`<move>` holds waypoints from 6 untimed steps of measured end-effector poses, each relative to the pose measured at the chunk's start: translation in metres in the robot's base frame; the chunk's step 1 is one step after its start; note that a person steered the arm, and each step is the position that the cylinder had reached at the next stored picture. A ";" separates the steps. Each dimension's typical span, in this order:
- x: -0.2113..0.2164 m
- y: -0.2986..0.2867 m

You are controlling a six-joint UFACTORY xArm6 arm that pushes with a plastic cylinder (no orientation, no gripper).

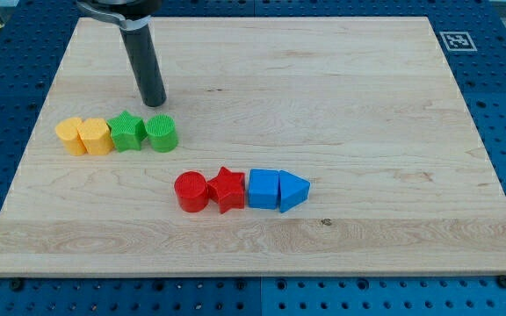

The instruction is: Point at the yellow hexagon

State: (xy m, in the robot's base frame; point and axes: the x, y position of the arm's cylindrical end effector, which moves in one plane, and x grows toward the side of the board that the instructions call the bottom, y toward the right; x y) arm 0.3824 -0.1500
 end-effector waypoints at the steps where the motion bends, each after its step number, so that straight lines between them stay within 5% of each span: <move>1: 0.003 -0.029; 6: 0.038 -0.059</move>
